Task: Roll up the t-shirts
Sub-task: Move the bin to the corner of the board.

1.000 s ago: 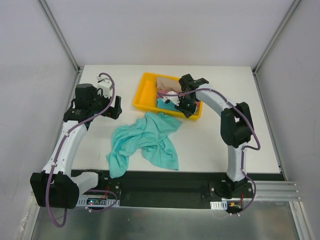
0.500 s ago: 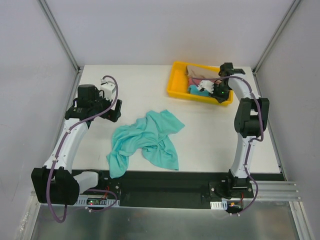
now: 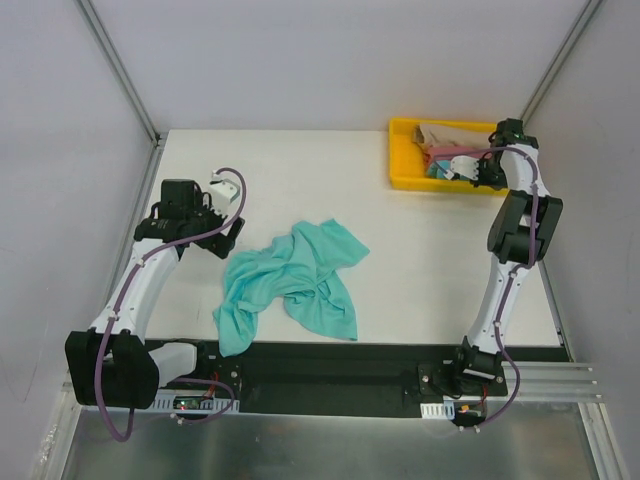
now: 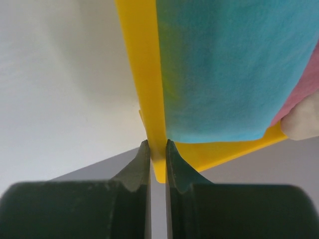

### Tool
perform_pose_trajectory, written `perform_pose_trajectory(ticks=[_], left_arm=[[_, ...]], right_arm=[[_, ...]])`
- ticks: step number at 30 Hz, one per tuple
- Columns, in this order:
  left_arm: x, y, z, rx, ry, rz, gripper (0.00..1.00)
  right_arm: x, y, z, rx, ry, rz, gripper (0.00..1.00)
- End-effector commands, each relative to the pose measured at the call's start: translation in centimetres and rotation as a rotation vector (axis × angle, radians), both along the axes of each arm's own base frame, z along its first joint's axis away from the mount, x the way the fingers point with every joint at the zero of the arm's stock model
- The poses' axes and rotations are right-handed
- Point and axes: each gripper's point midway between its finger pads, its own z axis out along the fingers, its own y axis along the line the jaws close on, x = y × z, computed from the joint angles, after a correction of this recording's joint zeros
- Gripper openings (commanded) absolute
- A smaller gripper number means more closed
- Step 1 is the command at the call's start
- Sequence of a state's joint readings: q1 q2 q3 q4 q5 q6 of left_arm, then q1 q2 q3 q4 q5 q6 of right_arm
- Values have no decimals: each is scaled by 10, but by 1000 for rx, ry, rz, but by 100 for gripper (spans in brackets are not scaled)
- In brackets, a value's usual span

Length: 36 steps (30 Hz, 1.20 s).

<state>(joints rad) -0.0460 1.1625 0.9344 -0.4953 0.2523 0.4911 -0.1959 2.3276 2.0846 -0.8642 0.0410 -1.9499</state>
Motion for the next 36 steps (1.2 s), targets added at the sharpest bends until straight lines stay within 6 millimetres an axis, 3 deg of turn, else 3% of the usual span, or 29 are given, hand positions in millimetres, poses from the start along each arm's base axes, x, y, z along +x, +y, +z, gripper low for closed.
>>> perform_pose_trajectory(ticks=[1, 8, 12, 13, 14, 16, 17, 18, 19, 21, 23, 24, 25, 27, 28, 30, 31, 32, 34, 36], left_arm=[[4, 4, 16, 33, -43, -14, 99], [-1, 6, 14, 47, -50, -12, 99], [-2, 5, 13, 37, -42, -15, 99], [-3, 4, 13, 36, -43, -19, 99], [-1, 4, 14, 36, -44, -18, 99], [-1, 3, 14, 31, -43, -24, 99], [-1, 2, 13, 28, -39, -25, 99], [-2, 0, 11, 17, -27, -27, 99], [-4, -6, 10, -6, -18, -51, 99], [-14, -17, 2, -26, 20, -99, 99], [-24, -37, -7, -24, 49, -179, 99], [-27, -43, -10, -23, 56, -205, 99], [-32, -53, -14, -34, 70, -246, 99], [-36, -59, -20, -58, 105, -256, 99], [-35, -60, -21, -65, 112, -252, 99], [-34, -60, -22, -67, 131, -232, 99], [-33, -60, -19, -67, 126, -228, 98], [-32, -59, -19, -65, 127, -220, 99], [-34, -58, -12, -71, 129, -213, 99], [-40, -57, -9, -87, 141, -213, 99]], right_arm=[[17, -52, 2, -232, 68, 281, 1], [12, -93, 2, -298, 64, 325, 1], [16, -102, 5, -308, 30, 330, 1], [18, -103, 7, -310, 9, 328, 4], [31, -104, 15, -331, -61, 315, 24], [35, -90, 27, -302, -151, 321, 43], [43, -77, 37, -300, -210, 327, 53], [39, -65, 34, -252, -226, 300, 55], [37, -52, 63, -234, -287, 300, 57], [31, -20, 84, -171, -339, 283, 63], [9, 14, 109, -114, -372, 281, 72], [-1, 29, 110, -43, -380, 232, 78], [-14, 53, 128, -8, -407, 231, 79], [-40, 85, 126, 108, -355, 186, 79], [-52, 115, 128, 203, -337, 118, 79], [-85, 153, 133, 353, -260, 46, 79], [-100, 183, 132, 445, -213, -26, 79], [-114, 199, 133, 497, -169, -66, 79], [-138, 250, 135, 633, -67, -63, 79], [-173, 286, 130, 716, 72, -60, 79]])
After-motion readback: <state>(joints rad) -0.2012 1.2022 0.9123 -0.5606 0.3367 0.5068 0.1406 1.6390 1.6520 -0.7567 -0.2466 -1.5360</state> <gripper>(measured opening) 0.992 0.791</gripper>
